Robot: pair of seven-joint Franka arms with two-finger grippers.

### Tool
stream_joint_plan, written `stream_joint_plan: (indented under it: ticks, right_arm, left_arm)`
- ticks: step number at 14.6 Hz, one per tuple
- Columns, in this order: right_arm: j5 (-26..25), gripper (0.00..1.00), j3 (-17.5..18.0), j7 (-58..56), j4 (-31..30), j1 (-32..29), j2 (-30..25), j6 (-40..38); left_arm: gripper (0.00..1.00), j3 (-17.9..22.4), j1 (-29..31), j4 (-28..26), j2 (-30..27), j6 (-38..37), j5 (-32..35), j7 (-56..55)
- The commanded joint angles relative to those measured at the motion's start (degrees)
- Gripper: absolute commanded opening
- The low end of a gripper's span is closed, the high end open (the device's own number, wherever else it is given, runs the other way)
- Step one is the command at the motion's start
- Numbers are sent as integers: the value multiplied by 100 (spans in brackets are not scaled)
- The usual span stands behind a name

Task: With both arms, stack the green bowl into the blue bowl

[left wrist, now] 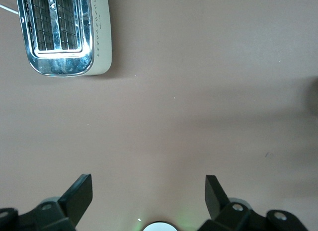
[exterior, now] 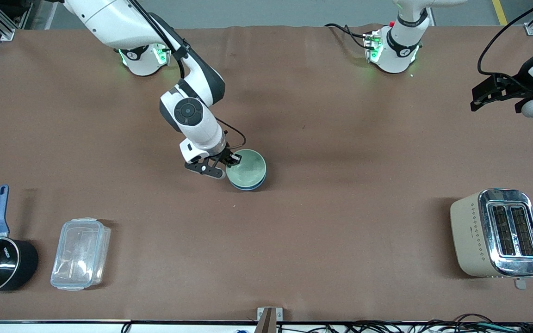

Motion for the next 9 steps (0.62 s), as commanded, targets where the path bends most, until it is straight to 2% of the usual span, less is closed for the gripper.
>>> stream_joint_plan:
  ticks: [1, 2, 3, 4, 5, 7, 8, 9]
  right_arm:
    - [-130, 11, 32, 155, 46, -25, 122, 103]
    - [-130, 13, 32, 155, 81, -25, 148, 94]
    - [-130, 24, 32, 147, 81, -34, 157, 85]
    - [-130, 47, 32, 147, 81, -60, 166, 76]
    - [-130, 66, 32, 147, 90, -69, 157, 59]
    - [-130, 93, 32, 103, 169, -104, 114, -55]
    - [-130, 100, 41, 103, 239, -139, 0, -360]
    - [-130, 100, 33, 77, 379, -165, -245, -842]
  left_arm:
    - [100, 49, -77, -79, -58, 47, -69, 42]
    - [100, 40, -77, -70, -41, 47, -69, 42]
    - [100, 40, -95, -70, -41, 47, -78, 34]
    - [100, 32, -103, -70, -14, 38, -78, 34]
    - [100, 23, -112, -79, -6, 38, -78, 42]
    - [100, -56, -104, -70, 3, 47, -78, 42]
    - [100, -56, -104, -70, 21, 47, -78, 42]
    - [100, -56, -104, -70, 21, 38, -78, 42]
